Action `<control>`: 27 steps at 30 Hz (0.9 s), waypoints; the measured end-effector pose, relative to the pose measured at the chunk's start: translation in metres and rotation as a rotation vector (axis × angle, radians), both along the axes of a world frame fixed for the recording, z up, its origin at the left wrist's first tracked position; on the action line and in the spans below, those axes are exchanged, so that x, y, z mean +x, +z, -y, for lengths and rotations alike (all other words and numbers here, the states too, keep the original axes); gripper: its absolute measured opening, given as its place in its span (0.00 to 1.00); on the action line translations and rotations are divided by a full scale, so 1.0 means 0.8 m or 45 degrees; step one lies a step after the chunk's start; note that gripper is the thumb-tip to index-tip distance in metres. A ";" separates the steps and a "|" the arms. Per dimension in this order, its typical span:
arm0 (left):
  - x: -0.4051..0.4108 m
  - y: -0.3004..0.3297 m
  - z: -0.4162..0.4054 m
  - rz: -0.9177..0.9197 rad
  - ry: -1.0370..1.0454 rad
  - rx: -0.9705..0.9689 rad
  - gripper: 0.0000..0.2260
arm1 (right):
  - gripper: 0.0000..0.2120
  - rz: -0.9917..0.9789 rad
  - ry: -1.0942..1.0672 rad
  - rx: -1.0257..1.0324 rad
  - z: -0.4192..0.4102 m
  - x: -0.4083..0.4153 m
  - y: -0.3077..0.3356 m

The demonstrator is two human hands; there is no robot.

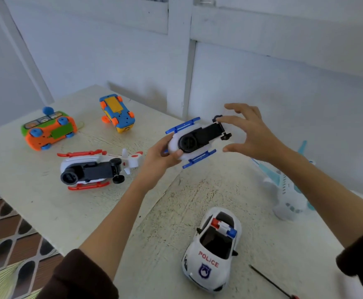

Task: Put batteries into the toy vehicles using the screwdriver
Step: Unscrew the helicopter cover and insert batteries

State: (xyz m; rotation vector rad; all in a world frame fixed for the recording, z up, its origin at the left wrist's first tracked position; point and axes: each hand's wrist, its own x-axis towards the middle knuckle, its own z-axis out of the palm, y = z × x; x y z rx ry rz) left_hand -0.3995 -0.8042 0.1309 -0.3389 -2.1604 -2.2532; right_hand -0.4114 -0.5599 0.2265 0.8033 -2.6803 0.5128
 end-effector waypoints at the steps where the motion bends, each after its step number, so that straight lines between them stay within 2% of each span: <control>1: 0.003 0.006 0.003 0.008 -0.058 0.037 0.19 | 0.32 -0.017 0.015 0.013 0.000 0.004 0.006; 5: 0.010 0.027 0.014 0.073 -0.238 0.114 0.21 | 0.31 0.022 0.066 0.059 0.003 0.021 0.018; 9: 0.023 0.041 0.015 0.047 -0.300 0.143 0.24 | 0.20 -0.061 0.114 0.016 0.012 0.040 0.013; 12: 0.033 0.043 0.009 -0.007 -0.241 0.187 0.33 | 0.17 -0.211 0.067 -0.001 0.012 0.049 0.004; 15: 0.044 0.047 -0.006 -0.008 -0.163 0.274 0.44 | 0.19 -0.272 -0.055 -0.127 0.017 0.060 -0.003; 16: 0.048 0.050 -0.014 -0.026 -0.144 0.236 0.43 | 0.19 -0.302 -0.076 -0.152 0.020 0.063 -0.005; 18: 0.058 0.060 -0.032 -0.056 -0.079 0.151 0.30 | 0.19 -0.417 -0.097 -0.137 0.026 0.071 -0.011; 20: 0.063 0.067 -0.043 -0.092 0.056 0.186 0.18 | 0.19 -0.491 -0.119 -0.140 0.030 0.079 -0.016; 23: 0.062 0.072 -0.042 -0.169 0.140 0.258 0.16 | 0.21 -0.387 -0.143 -0.185 0.032 0.084 -0.021; 27: 0.054 0.089 -0.026 -0.209 0.040 0.136 0.18 | 0.22 -0.159 -0.113 -0.324 0.025 0.088 -0.007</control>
